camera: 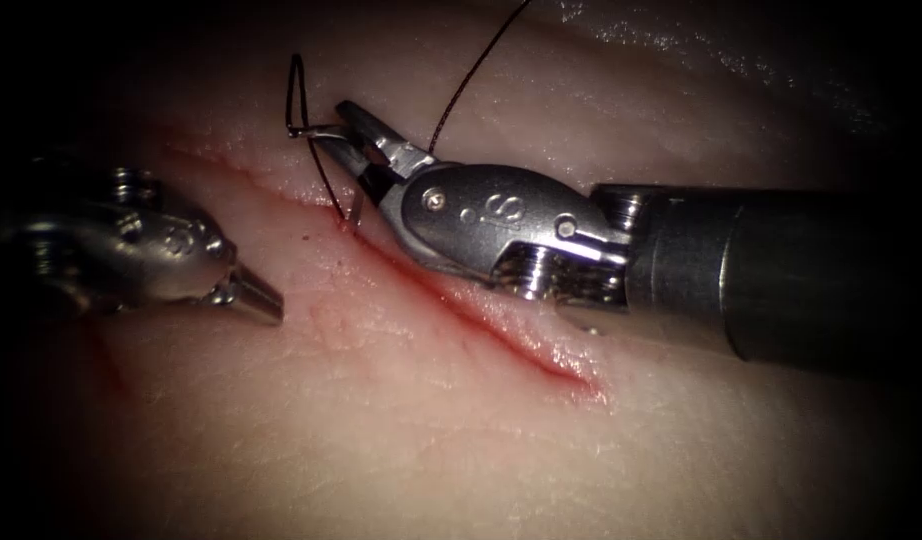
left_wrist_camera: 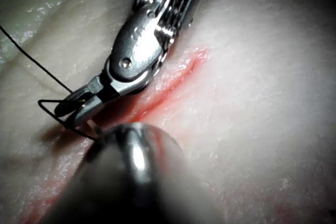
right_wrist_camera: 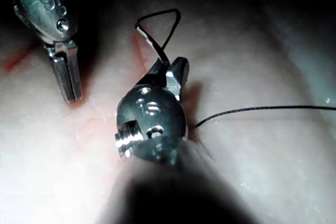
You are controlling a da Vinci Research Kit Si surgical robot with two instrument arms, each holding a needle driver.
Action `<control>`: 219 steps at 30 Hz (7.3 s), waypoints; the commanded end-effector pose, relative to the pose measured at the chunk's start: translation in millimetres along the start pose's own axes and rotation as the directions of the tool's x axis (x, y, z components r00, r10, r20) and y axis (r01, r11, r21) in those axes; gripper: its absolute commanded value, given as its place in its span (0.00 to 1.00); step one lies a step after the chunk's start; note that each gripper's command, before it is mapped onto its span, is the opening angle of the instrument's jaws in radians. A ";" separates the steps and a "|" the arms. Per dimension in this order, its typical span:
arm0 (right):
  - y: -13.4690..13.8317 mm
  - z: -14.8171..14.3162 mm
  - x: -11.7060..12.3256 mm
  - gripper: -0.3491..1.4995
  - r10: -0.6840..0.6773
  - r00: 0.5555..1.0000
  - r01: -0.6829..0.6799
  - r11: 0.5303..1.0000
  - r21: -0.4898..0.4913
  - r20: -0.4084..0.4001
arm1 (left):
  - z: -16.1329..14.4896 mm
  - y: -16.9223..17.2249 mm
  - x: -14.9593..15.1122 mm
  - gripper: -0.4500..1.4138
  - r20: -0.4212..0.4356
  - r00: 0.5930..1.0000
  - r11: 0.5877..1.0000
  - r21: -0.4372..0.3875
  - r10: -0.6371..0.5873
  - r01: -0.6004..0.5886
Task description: Wound Closure
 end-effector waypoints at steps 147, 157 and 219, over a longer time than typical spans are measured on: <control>-7.1 -0.6 5.5 0.00 0.827 -0.401 -0.897 -0.442 0.015 0.393 | 3.3 0.3 -6.2 0.09 -0.065 0.997 0.999 0.011 -0.035 0.035; -7.2 -0.3 6.2 0.00 0.834 -0.412 -0.886 -0.461 0.052 0.368 | 3.5 0.4 -6.2 0.08 -0.064 0.997 0.999 0.010 -0.035 0.036; 7.7 -7.2 1.2 0.81 0.816 0.207 -0.974 0.222 0.039 0.539 | -4.4 -2.1 -6.3 0.24 -0.368 0.914 0.986 0.064 0.169 -0.156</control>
